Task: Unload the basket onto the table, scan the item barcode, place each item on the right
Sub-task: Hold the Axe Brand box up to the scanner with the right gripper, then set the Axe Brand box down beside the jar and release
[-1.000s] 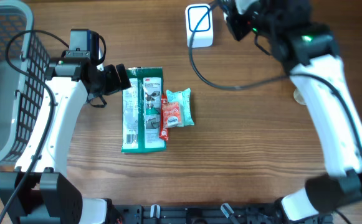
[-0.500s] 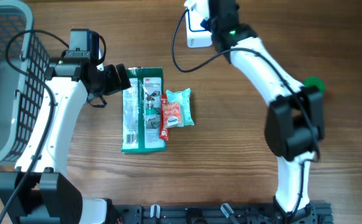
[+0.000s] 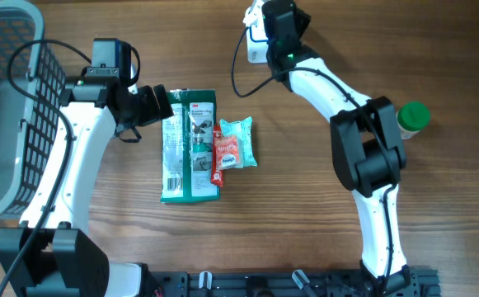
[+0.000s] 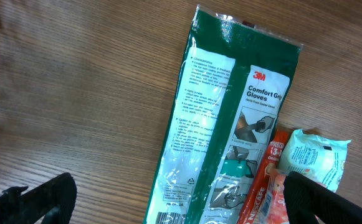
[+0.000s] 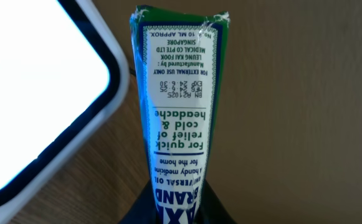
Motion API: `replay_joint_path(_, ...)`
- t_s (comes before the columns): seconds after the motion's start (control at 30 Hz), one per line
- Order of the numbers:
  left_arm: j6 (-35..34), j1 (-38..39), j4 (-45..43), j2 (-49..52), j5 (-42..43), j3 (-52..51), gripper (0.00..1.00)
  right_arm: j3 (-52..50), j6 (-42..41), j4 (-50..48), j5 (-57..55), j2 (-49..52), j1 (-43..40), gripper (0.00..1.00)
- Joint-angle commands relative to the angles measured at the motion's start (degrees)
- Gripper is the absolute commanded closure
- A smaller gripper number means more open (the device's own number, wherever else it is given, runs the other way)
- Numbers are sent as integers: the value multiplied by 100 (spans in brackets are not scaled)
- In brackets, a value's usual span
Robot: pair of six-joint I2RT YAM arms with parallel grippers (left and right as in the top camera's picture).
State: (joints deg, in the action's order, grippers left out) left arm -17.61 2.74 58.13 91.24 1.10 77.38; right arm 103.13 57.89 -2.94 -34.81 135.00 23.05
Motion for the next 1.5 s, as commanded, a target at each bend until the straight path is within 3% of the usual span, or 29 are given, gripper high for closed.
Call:
replay_joint_path(0.0, 90, 13, 0, 7, -74, 46, 0, -160, 42, -48, -138, 162, 197, 96)
replay_joint_path(0.53, 87, 13, 0, 7, -74, 46, 0, -221, 13, 192, -608, 175, 315, 96)
replay_joint_path(0.7, 87, 13, 0, 7, -74, 46, 0, -212, -920, 350, -527, -24, 315, 96)
replay_joint_path(0.9, 90, 13, 0, 7, -74, 46, 0, -212, -1528, 903, -474, -1252, 197, 96)
replay_joint_path(1.03, 90, 13, 0, 7, -74, 46, 0, -212, -2957, 2833, 927, -2546, -122, 96)
replay_joint_path(1.2, 90, 13, 0, 7, -74, 46, 0, -212, -4544, 4686, 2671, -3355, -710, 95)
replay_joint_path(1.33, 87, 13, 0, 7, -74, 46, 0, -238, -4905, 6336, 3589, -3394, -1270, 91)
replay_joint_path(1.47, 87, 13, 0, 7, -74, 46, 0, -721, -5160, 7165, 3834, -3239, -1635, 91)
